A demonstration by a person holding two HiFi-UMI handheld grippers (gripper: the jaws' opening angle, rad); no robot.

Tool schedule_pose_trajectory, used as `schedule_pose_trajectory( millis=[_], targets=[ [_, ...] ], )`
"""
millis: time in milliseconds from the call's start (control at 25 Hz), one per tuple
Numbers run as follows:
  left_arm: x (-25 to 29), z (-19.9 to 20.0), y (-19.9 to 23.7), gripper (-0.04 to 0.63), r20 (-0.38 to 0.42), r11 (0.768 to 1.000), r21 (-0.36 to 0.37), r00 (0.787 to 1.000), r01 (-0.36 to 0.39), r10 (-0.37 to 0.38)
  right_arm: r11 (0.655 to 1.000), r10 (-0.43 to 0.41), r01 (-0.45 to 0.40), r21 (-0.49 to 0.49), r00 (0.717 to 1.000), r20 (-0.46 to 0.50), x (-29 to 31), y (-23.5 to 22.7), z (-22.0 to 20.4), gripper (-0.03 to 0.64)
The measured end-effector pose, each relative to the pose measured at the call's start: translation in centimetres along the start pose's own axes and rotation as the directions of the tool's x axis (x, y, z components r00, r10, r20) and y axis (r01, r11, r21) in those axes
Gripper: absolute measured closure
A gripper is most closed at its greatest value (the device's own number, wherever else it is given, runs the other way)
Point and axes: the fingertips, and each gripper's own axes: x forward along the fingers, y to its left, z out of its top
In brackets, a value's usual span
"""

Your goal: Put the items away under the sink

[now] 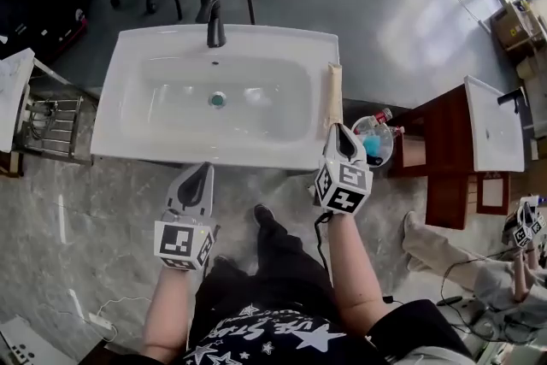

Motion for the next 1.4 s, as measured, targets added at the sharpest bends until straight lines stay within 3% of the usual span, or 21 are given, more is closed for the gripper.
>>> schedule_pose_trajectory(
  millis=[240,440,560,800,1000,1240,1400],
  targets=[
    [5.4,1.2,-2.4,0.586,-0.020,1.000,-0.003,1.000,0.004,-0.004,0.999,0.048,-0.049,-0.013,0.994,-0.094,4.6,-3.1,0.1,0.585],
    [7.7,1.7,-3.4,0.586,-0.029,1.000,-0.017,1.000,0.001,-0.002,0.989,0.137,-0.145,-0.026,0.972,-0.193,7.1,-2.4,-1.1,0.426],
    [8.7,1.9,-3.8,0.586,-0.021,1.000,-0.025,1.000,0.002,-0.003,0.982,0.175,-0.188,-0.033,0.955,-0.238,8.0,-1.7,-2.0,0.387],
    [9.9,2.2,-4.4,0.586,-0.007,1.000,-0.029,1.000,0.008,-0.008,0.977,0.122,-0.167,-0.135,0.949,-0.293,8.8,-2.5,-3.1,0.395],
    [9.6,1.4,-4.3,0.586,-0.014,0.999,-0.040,1.000,0.001,-0.001,0.973,0.089,-0.147,-0.178,0.951,-0.297,8.8,-3.1,-3.2,0.546],
    [7.6,0.8,-3.3,0.586,-0.007,0.998,-0.064,1.000,-0.018,0.017,0.978,0.063,-0.112,-0.175,0.963,-0.262,7.9,-2.8,-2.2,0.574],
    [4.8,-0.3,-1.7,0.586,-0.003,0.996,-0.076,0.999,-0.047,0.047,0.971,0.122,-0.162,-0.175,0.968,-0.218,5.9,0.3,-1.9,0.574]
  ],
)
